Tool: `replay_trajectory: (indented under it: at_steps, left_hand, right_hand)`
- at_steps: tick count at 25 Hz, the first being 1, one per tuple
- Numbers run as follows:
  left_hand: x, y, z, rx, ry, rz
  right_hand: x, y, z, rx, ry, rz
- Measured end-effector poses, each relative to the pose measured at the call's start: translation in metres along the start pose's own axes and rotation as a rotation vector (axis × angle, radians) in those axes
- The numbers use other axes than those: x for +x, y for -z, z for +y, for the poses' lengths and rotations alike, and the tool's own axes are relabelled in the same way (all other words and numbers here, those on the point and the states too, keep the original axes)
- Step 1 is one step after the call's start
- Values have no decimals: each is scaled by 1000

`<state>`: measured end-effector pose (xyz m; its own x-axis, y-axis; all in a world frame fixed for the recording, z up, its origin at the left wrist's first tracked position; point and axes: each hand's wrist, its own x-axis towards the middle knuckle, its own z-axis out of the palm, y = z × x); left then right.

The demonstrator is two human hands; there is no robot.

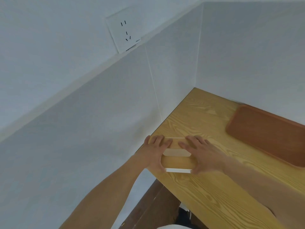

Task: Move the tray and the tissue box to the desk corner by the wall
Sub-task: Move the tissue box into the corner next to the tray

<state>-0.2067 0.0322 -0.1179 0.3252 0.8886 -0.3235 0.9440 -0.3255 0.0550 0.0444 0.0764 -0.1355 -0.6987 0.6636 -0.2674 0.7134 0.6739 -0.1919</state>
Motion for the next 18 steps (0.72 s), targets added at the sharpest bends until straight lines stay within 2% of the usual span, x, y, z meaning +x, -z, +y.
replay_trajectory:
  at_steps: [5, 18]
  left_hand:
    - [34, 1, -20, -26, -38, -43]
    - [152, 15, -55, 148, -291, -167]
  right_hand:
    - [24, -1, 13, 42, -40, -30]
    - [66, -24, 31, 168, -425, 51]
